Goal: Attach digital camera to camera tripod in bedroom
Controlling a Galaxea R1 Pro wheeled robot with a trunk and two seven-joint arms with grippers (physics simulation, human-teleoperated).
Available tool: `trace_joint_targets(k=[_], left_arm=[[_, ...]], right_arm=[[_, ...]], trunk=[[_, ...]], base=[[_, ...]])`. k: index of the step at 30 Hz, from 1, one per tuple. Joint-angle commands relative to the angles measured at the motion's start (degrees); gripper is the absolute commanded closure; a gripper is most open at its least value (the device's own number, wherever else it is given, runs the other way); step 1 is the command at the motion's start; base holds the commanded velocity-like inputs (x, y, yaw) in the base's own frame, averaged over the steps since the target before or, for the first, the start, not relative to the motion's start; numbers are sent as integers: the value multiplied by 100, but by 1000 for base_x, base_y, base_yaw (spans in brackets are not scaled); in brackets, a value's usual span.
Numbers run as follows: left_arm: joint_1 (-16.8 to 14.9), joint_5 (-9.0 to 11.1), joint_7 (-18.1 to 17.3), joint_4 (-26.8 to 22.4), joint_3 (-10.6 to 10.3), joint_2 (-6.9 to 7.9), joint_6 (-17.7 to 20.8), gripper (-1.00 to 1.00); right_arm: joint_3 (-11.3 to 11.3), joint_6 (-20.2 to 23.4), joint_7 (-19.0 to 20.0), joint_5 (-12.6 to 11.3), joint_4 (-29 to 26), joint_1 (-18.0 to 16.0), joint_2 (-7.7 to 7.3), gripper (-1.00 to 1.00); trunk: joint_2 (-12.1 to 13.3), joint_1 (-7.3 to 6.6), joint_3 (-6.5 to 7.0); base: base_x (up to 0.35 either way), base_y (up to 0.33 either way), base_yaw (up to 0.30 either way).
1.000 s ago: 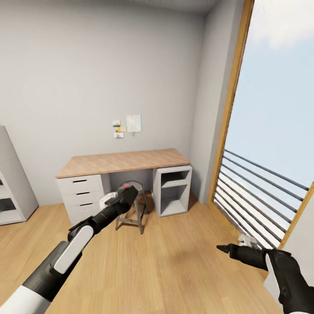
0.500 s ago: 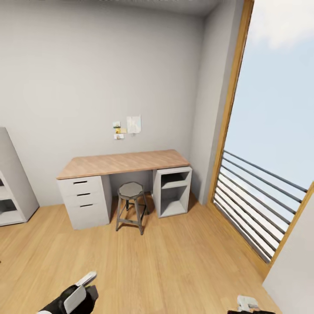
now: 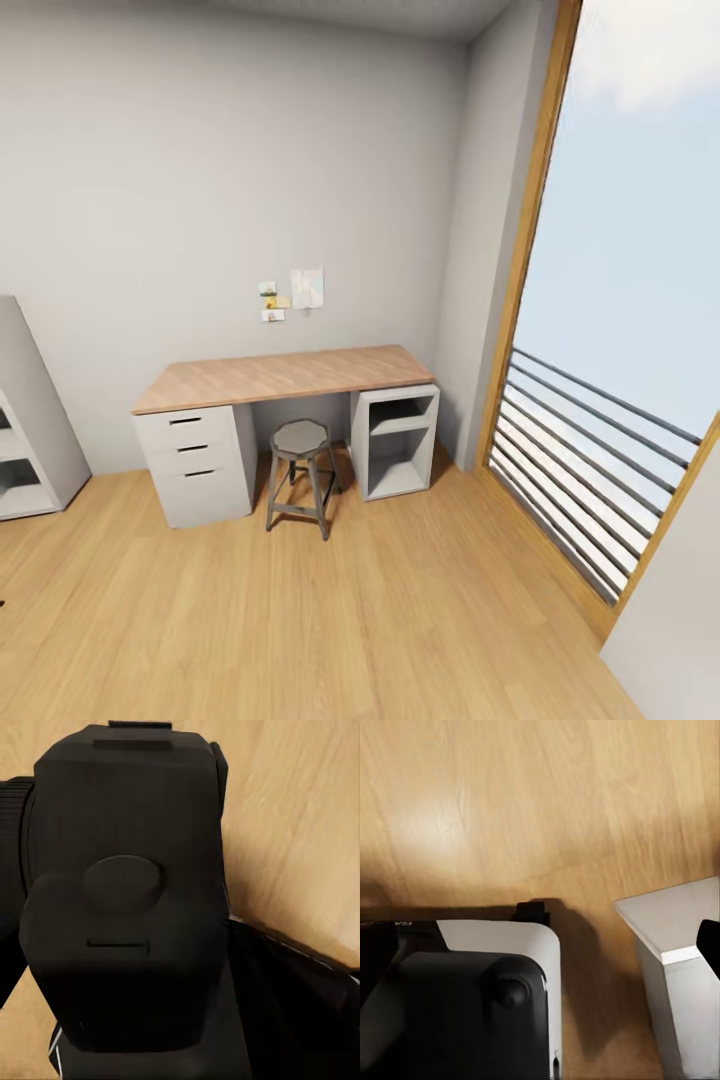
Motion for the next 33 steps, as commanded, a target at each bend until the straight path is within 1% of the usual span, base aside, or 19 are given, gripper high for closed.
trace_joint_targets(k=[1, 4, 7, 11, 19, 21, 23, 24, 26, 33], left_arm=[[7, 22, 14, -1, -53, -1, 17, 100], [70, 11, 3, 5, -53, 1, -20, 100], [136, 12, -1, 7, -51, 2, -47, 100], [164, 31, -3, 8, -45, 10, -74, 100], [169, 52, -4, 2, -44, 14, -156, 100], [169, 53, -4, 5, -44, 13, -220, 100], [169, 59, -4, 7, -44, 13, -354, 100], [169, 61, -4, 8, -44, 12, -484, 100], [169, 60, -4, 8, -44, 12, -557, 100], [169, 57, -4, 9, -44, 12, -630, 100]], right_arm=[[-49, 7, 6, 47, 9, 5, -2, -100], [-49, -12, -34, 48, 14, 75, 10, -100], [-51, -272, -174, 42, 16, 228, 19, -100], [-54, -475, -289, 26, 19, 307, 30, -100], [-57, -498, -315, 23, 19, 322, 32, -100], [-57, -487, -314, 23, 20, 323, 36, -100], [-58, -476, -314, 23, 20, 324, 42, -100], [-58, -473, -313, 23, 19, 324, 45, -100], [-58, -473, -313, 23, 18, 324, 47, -100], [-58, -476, -313, 23, 17, 324, 48, -100]], trunk=[[36, -22, 11], [156, -88, 65], [276, -153, 119], [437, -241, 190], [757, -417, 334], [838, -461, 370], [918, -505, 406], [958, -527, 424], [1038, -571, 460], [1319, -725, 585]], base=[[0, 0, 0], [0, 0, 0], [0, 0, 0], [0, 0, 0], [0, 0, 0], [0, 0, 0], [0, 0, 0], [0, 0, 0], [0, 0, 0], [0, 0, 0]])
